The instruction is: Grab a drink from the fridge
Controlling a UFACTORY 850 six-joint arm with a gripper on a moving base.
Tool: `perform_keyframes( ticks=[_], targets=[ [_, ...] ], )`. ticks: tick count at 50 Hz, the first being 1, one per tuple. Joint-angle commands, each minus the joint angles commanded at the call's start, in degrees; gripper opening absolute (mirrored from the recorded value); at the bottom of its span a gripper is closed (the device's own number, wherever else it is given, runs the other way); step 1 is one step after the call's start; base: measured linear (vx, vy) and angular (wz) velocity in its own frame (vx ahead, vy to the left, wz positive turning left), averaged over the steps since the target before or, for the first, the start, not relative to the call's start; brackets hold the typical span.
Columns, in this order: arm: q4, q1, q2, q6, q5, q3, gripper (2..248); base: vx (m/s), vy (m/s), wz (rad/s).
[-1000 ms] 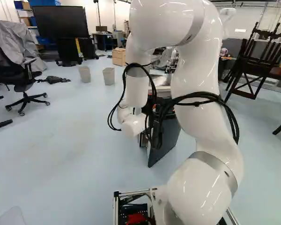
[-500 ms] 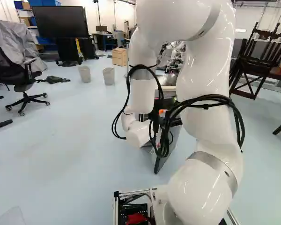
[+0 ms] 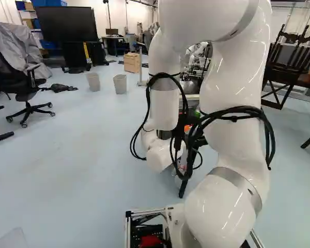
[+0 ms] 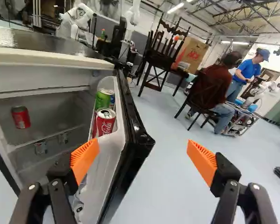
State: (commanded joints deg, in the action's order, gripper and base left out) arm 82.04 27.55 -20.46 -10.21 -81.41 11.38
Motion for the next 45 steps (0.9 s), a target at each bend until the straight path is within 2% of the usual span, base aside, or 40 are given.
perform_keyframes(
  ticks=[19, 45],
  targets=[
    [1.48, -6.59, -0.37, 0.0, 0.0, 0.9, 247, 0.0, 0.0, 0.0],
    [3.5, -16.8, -1.46, 0.0, 0.0, 3.64, 247, 0.0, 0.0, 0.0]
  ],
)
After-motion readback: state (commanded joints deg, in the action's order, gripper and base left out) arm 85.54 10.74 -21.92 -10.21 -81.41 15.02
